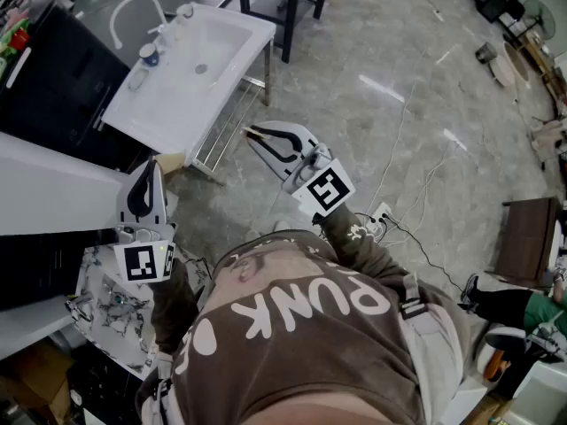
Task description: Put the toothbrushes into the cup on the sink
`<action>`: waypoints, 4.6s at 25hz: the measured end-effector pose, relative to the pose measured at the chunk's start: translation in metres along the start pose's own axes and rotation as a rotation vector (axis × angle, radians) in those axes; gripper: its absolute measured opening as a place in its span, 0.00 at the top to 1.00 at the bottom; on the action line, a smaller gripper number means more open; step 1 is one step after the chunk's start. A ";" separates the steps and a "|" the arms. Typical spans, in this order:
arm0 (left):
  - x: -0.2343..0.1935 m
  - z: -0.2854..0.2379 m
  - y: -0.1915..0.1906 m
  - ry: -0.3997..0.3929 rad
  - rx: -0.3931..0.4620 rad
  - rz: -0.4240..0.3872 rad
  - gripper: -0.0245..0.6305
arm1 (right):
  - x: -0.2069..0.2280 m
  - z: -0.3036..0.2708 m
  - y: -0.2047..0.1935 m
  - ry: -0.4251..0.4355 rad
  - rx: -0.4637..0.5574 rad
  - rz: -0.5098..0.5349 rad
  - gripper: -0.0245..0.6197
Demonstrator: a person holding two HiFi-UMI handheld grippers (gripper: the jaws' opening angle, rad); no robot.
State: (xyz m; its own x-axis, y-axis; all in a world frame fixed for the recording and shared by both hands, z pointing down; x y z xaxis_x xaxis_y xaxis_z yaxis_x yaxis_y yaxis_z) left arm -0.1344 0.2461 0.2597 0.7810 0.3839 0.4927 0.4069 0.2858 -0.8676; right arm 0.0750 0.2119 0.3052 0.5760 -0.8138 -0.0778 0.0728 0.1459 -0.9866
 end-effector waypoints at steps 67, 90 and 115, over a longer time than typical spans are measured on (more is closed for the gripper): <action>-0.240 -0.350 -0.283 0.065 -0.153 0.194 0.95 | 0.484 -0.580 -0.275 -0.022 -0.159 -0.030 0.88; -0.282 -0.372 -0.299 0.042 -0.144 0.065 0.95 | 0.471 -0.556 -0.252 0.001 -0.067 -0.025 0.51; -0.274 -0.424 -0.414 0.037 -0.224 0.111 0.72 | 0.414 -0.470 -0.193 0.009 0.027 0.009 0.53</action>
State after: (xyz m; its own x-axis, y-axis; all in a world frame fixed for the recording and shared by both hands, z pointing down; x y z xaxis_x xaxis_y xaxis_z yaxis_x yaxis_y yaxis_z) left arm -0.3156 -0.3491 0.4554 0.8417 0.3686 0.3945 0.4096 0.0402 -0.9114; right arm -0.0833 -0.4173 0.3965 0.5693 -0.8174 -0.0885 0.0896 0.1687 -0.9816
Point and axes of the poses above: the fingertips, and each gripper's own axes: z backward along the fingers, x to its right, y out of its top, the point moved 4 cm from there along z, backward along the fingers, and after that the axes turned 12 degrees about -z, right-handed, at the moved point
